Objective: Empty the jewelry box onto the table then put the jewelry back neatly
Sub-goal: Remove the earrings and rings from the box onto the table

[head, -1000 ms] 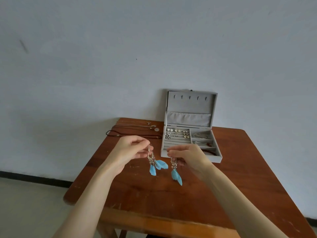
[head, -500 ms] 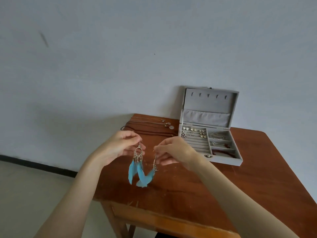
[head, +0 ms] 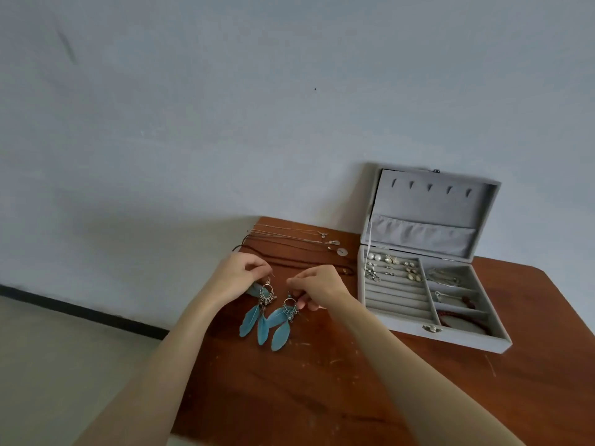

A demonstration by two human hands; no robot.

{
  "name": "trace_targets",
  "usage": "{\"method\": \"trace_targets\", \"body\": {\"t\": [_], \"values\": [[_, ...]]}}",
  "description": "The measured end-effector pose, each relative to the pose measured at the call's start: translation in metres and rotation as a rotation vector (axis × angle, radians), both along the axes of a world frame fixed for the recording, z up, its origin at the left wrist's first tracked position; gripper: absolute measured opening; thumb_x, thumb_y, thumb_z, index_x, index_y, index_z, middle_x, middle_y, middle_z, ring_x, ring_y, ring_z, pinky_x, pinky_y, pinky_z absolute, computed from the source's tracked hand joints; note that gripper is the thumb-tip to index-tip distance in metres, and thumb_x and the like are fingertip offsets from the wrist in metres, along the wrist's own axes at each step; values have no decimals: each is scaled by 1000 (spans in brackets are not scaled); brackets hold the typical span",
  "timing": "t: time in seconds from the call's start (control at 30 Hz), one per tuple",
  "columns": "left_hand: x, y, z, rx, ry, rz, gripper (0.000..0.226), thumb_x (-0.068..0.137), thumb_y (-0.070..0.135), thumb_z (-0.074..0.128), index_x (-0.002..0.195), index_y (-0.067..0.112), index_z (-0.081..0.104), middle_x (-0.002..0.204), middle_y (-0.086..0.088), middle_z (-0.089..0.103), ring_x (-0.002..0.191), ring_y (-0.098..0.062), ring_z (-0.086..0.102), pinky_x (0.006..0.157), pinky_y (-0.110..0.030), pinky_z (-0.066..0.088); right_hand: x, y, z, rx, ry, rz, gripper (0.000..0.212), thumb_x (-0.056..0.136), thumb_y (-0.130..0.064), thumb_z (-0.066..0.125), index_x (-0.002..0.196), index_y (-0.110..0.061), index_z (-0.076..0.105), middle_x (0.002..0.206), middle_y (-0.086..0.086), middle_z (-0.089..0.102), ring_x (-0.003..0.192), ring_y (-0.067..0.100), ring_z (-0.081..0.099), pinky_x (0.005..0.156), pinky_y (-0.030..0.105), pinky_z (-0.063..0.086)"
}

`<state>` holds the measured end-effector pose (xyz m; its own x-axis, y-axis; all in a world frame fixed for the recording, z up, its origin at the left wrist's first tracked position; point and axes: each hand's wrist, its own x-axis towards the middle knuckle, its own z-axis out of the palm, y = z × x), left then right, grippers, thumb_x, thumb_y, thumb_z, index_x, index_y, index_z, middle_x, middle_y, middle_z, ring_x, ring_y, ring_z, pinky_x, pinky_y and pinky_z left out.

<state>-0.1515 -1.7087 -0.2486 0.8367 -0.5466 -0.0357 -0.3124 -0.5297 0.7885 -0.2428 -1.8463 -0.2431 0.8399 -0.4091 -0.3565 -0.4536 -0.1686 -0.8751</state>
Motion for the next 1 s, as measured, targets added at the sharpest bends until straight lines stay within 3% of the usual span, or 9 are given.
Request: {"method": "trace_targets", "body": {"t": [0.1,0.23,0.33,0.5,0.7,0.83,1.0], "values": [[13,-7,-6,54,-77,-5,15,89,25,57,91,19,71,83,14,64,86,-7,61,76,-19,46,17,-1,-4,-69,4,-13,13,85,-14,65,75,-7,66,57,4,60,32,8,51,33,16,37],[23,-15,-9,161,-160,-7,19,89,23,58,100,15,71,99,5,67,90,-7,56,77,-19,38,33,0,-5,-78,5,-46,13,86,-10,63,82,1,69,55,5,59,32,9,51,36,17,40],[24,-18,-10,188,-166,47,16,86,23,63,99,16,70,102,2,67,88,-8,54,78,-21,41,35,1,-5,-94,-20,-53,13,88,-12,60,82,-3,68,56,3,60,35,9,52,36,16,40],[6,-30,1,62,-221,94,9,86,24,62,95,21,66,90,9,61,89,-9,56,75,-22,40,9,-11,7,-92,-162,-60,18,94,-18,52,84,-8,64,59,5,63,41,13,54,37,16,39],[-40,-93,21,-49,-349,-130,14,89,23,59,99,22,68,96,13,62,92,-2,51,78,-16,32,-39,-73,28,-149,-333,-205,21,93,-16,51,84,-6,67,59,5,62,43,14,55,40,19,40],[-56,-139,10,-74,-469,-131,15,88,25,59,99,26,68,91,4,55,93,-14,51,77,-23,40,-51,-116,13,-449,-314,-309,15,90,-16,56,88,-12,70,75,0,66,68,11,61,65,24,51],[-59,-170,-6,150,-618,-107,31,90,28,55,121,25,57,106,-2,45,105,-20,39,73,-24,40,-48,-135,-9,-770,-129,-207,22,88,-21,56,106,-23,70,108,2,66,103,22,58,92,39,46]]}}
